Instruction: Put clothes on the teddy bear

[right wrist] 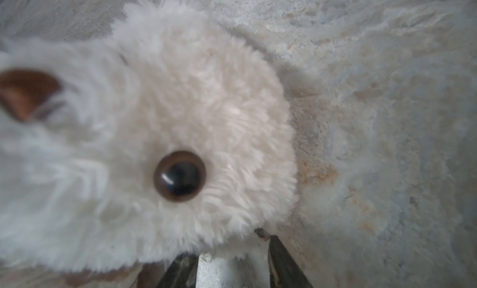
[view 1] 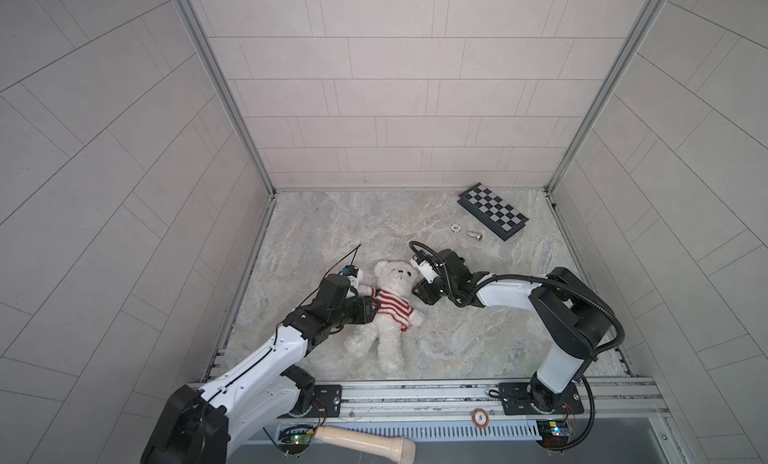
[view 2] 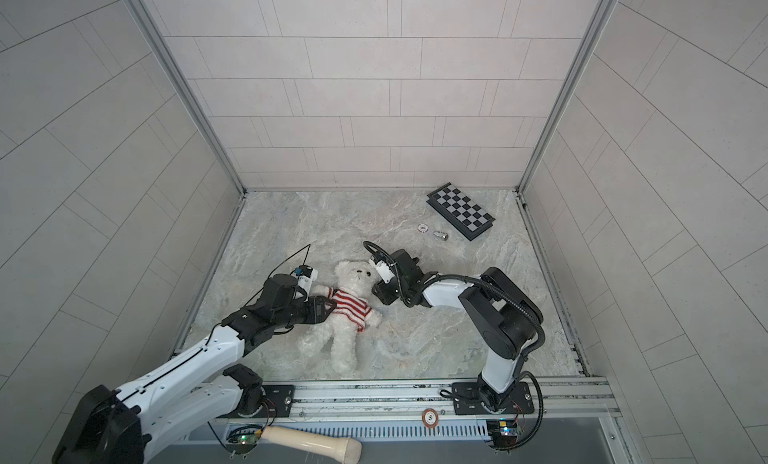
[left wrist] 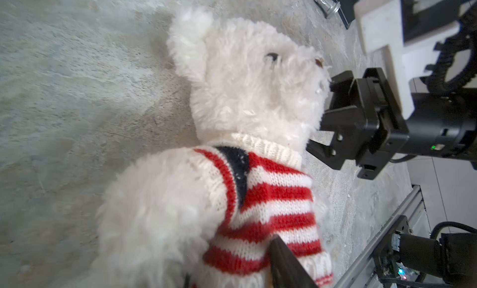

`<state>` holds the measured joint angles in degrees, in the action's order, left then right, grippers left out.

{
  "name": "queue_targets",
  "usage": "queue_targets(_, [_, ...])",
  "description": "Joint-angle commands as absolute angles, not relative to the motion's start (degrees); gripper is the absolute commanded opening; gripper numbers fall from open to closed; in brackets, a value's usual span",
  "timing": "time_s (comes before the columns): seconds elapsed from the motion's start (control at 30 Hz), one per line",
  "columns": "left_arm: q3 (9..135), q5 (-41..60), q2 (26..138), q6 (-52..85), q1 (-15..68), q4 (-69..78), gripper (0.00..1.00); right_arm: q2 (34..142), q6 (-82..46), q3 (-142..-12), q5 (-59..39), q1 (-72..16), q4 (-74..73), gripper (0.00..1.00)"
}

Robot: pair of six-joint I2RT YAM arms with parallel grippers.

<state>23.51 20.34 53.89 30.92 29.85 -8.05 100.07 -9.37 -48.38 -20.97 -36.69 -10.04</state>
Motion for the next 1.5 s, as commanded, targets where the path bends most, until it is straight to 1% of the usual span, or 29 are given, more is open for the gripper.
queue_targets(0.0, [22.63, 19.76, 53.68, 32.08, 30.98, -5.68, 0.52, 101.19, -8.23, -50.79, -22.24, -36.34, -11.78, 0.47])
queue_targets(0.17, [22.16, 19.95, 53.54, 33.1, 31.68, -4.74, 0.53, 99.26, -8.08, -51.24, -21.17, -36.17, -10.42, 0.5])
queue_targets(0.23, [21.89, 19.75, 52.47, 33.29, 31.73, -5.45, 0.57, 96.62, -7.81, -51.11, -19.65, -36.15, -7.18, 0.51])
queue_targets(0.4, [22.68, 18.23, 47.88, 31.28, 31.69, -12.58, 0.65, 88.67, -7.75, -47.66, -16.59, -36.57, -1.59, 0.52])
queue_targets(0.57, [26.0, 13.76, 42.74, 29.08, 31.68, -21.09, 0.66, 80.92, -8.75, -45.04, -13.84, -40.51, 1.37, 0.52])
queue_targets(0.63, [28.38, 13.21, 42.06, 28.75, 31.64, -21.34, 0.63, 79.23, -10.53, -44.4, -13.7, -42.72, 0.44, 0.48])
queue_targets(0.73, [31.87, 16.23, 45.3, 28.49, 31.76, -18.86, 0.54, 78.3, -13.95, -43.93, -14.43, -45.25, -2.79, 0.37])
queue_targets(0.8, [33.09, 18.91, 48.46, 29.04, 31.82, -15.61, 0.46, 79.11, -16.44, -43.5, -15.81, -46.93, -7.7, 0.31])
queue_targets(0.9, [33.29, 21.56, 52.39, 29.63, 31.86, -12.07, 0.39, 81.55, -18.2, -44.06, -15.99, -48.98, -11.48, 0.26])
queue_targets(0.97, [33.21, 22.15, 54.24, 29.88, 32.57, -10.66, 0.35, 83.0, -19.7, -44.33, -16.77, -49.54, -12.43, 0.24])
queue_targets(1.1, [32.49, 21.97, 56.37, 29.89, 34.57, -9.66, 0.32, 84.49, -20.97, -43.6, -18.49, -50.84, -14.47, 0.22])
queue_targets(1.27, [30.97, 20.71, 57.03, 28.81, 35.13, -10.44, 0.3, 86.12, -23.34, -42.15, -19.21, -51.6, -13.81, 0.22])
queue_targets(1.33, [30.28, 20.26, 57.37, 28.5, 35.15, -10.74, 0.27, 86.35, -23.95, -40.82, -19.37, -51.68, -14.41, 0.22])
queue_targets(1.47, [27.83, 20.02, 58.17, 29.85, 36.03, -8.82, 0.25, 85.78, -24.66, -38.84, -19.51, -52.04, -14.28, 0.22])
